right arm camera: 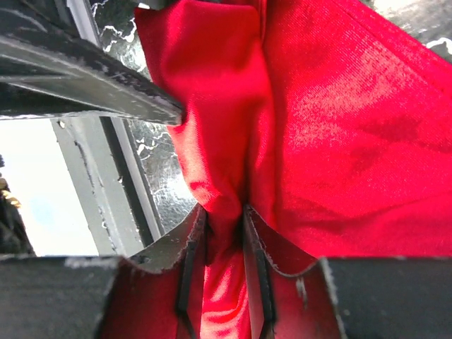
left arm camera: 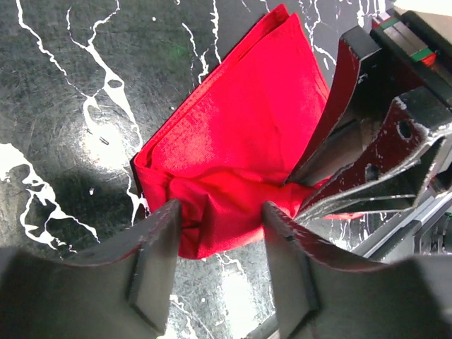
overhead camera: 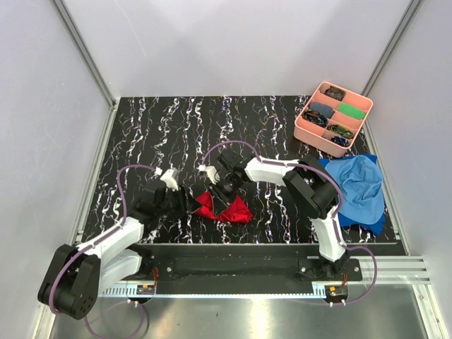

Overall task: Fold the napkin, place the utensils inside, and roll it up
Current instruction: Roll the napkin at the center of the board.

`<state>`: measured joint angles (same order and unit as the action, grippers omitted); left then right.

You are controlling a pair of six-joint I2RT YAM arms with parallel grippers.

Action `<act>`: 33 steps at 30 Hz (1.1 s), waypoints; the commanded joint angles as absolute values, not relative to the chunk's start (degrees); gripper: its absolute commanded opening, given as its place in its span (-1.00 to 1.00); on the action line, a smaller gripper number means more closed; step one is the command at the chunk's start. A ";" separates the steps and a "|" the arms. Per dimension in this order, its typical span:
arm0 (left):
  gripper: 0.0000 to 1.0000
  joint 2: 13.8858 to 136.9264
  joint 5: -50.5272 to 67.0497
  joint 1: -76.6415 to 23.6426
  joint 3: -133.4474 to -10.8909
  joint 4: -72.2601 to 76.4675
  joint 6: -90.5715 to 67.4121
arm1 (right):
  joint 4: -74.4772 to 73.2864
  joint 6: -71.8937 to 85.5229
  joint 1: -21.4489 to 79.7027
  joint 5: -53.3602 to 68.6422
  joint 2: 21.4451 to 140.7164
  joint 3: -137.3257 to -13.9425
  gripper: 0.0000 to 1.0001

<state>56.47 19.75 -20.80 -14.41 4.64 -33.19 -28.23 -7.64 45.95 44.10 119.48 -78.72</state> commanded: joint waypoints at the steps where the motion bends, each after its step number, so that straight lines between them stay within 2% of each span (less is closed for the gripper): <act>1: -0.07 58.09 19.60 -21.01 -13.71 11.42 -32.87 | -30.59 -7.65 45.53 47.37 122.16 -80.68 -0.39; 4: -0.33 59.32 19.42 -21.01 -13.45 12.30 -32.87 | -30.67 -7.65 45.18 48.34 122.52 -81.04 -0.36; 5: -0.41 59.76 19.34 -21.01 -13.36 12.30 -32.87 | -30.67 -7.73 45.09 48.34 122.43 -81.12 -0.31; 6: -0.59 60.03 18.81 -21.01 -13.45 11.70 -32.96 | -30.59 -7.65 44.83 48.17 122.26 -81.12 -0.26; 10: -0.92 60.64 15.83 -21.01 -14.93 7.04 -33.92 | -30.59 -7.38 44.03 45.80 119.45 -81.12 0.00; 12: -0.96 61.08 15.03 -21.01 -16.25 4.59 -34.10 | -30.59 -7.30 43.77 44.74 117.26 -81.21 0.14; 21: -0.97 65.74 16.35 -21.01 -21.35 -1.13 -33.31 | -25.68 -6.86 44.21 37.63 106.73 -77.54 0.35; 27: -0.97 70.31 17.58 -21.01 -24.16 -2.63 -33.31 | -12.41 -10.28 52.37 14.72 95.74 -66.39 0.43; 33: -0.97 74.09 18.37 -21.01 -26.45 -3.69 -33.05 | -4.31 -14.15 60.37 3.09 94.47 -60.47 0.47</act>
<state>71.70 18.55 -20.99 -24.27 -1.23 -34.41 -11.97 -10.48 56.80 15.22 94.50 -62.48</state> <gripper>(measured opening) 0.070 0.733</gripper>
